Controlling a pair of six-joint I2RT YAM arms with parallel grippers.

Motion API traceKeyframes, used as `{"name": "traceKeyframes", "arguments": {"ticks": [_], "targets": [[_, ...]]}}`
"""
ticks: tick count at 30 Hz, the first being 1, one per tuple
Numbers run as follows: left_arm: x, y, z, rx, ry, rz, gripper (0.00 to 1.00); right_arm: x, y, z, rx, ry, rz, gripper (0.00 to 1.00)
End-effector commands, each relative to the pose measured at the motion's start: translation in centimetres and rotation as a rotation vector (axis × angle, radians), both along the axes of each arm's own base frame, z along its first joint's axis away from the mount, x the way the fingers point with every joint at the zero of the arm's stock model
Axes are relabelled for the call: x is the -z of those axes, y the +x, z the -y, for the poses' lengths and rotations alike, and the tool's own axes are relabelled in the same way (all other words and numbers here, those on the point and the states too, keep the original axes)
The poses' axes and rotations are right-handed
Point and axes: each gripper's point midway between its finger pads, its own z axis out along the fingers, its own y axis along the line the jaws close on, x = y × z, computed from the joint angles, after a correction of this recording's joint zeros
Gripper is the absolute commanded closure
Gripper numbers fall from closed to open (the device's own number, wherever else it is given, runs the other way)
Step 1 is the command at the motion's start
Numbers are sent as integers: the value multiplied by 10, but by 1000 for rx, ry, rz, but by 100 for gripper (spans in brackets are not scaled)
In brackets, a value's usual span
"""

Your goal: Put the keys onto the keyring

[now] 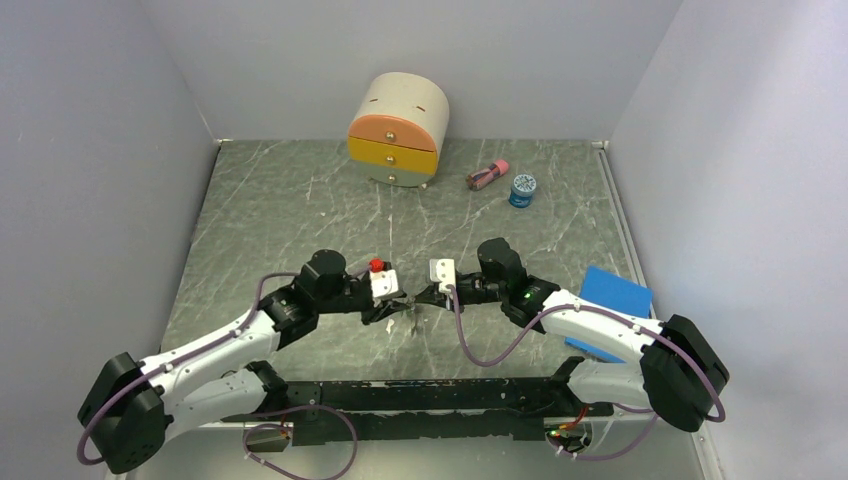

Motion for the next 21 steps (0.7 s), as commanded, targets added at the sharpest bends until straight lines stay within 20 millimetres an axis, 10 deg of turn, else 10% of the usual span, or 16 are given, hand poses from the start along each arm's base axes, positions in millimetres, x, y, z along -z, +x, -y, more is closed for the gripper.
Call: {"name": "traceKeyframes", "arguments": {"ticks": [1, 21], "targets": [[-14, 4, 11, 40, -27, 83, 68, -17, -4, -5, -37, 47, 37, 100], [-12, 6, 8, 7, 19, 64, 97, -15, -2, -5, -29, 43, 34, 100]]}}
